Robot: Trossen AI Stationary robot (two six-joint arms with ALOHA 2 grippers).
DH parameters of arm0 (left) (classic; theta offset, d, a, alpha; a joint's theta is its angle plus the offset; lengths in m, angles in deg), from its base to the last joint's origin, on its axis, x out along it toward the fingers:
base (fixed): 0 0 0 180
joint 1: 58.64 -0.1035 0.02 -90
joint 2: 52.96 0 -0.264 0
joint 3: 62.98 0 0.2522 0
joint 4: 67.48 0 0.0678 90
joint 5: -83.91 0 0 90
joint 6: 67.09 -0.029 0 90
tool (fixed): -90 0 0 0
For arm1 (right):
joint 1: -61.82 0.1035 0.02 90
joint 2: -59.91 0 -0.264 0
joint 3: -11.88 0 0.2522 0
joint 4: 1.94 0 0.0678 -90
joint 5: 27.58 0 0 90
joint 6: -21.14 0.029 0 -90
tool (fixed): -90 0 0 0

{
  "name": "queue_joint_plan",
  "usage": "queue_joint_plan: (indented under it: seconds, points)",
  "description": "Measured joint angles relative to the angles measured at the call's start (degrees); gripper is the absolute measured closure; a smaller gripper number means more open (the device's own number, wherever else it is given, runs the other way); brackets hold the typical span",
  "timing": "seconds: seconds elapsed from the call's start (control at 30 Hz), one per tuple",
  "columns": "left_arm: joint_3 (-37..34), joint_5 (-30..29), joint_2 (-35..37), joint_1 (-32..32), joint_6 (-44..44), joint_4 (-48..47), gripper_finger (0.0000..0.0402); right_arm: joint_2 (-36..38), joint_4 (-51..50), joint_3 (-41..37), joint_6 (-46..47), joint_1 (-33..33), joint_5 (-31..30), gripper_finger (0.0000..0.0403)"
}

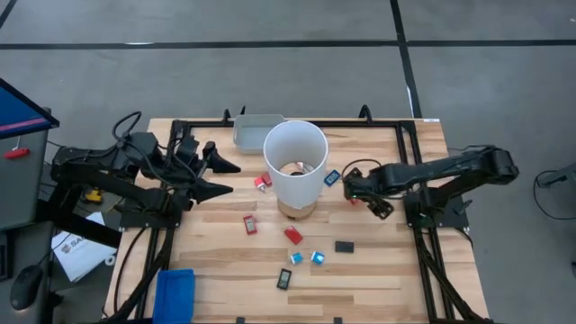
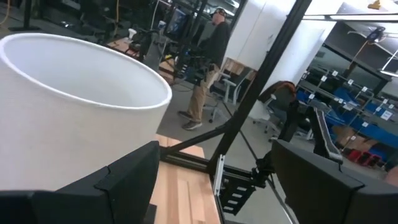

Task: Pick & Place Office items
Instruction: Put the right red charger adapter into the gray bin

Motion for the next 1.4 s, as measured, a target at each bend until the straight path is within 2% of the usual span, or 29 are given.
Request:
queue_joint_plan:
  seconds: [0.2, 0.37, 0.7, 1.17, 1.27, 1.4]
  points:
    - [0.0, 0.9, 0.0, 0.0, 0.4, 0.1, 0.0096, -7.5, 9.8, 0.0, 0.1, -1.4, 0.2, 0.0026]
    - [0.0, 1.1, 0.2, 0.0, 1.6, 0.1, 0.0096, -10.9, 10.0, 0.0, 0.2, -2.0, 1.5, 0.0026]
    - [0.0, 1.1, 0.7, 0.0, 1.9, 0.2, 0.0096, -11.7, 5.6, 0.0, 0.0, -4.3, 1.6, 0.0026]
    - [0.0, 1.3, 0.7, 0.0, 2.2, 2.0, 0.0096, -11.3, 11.6, -6.0, -1.5, -6.1, 3.4, 0.0028]
    - [0.0, 1.3, 0.7, 0.0, 2.3, 2.0, 0.0096, -11.4, 11.6, -6.0, -1.4, -6.1, 3.5, 0.0040]
    - [0.0, 1.2, 0.7, 0.0, 2.6, 2.0, 0.0096, -11.4, 11.4, -6.1, -1.4, -6.5, 4.4, 0.0085]
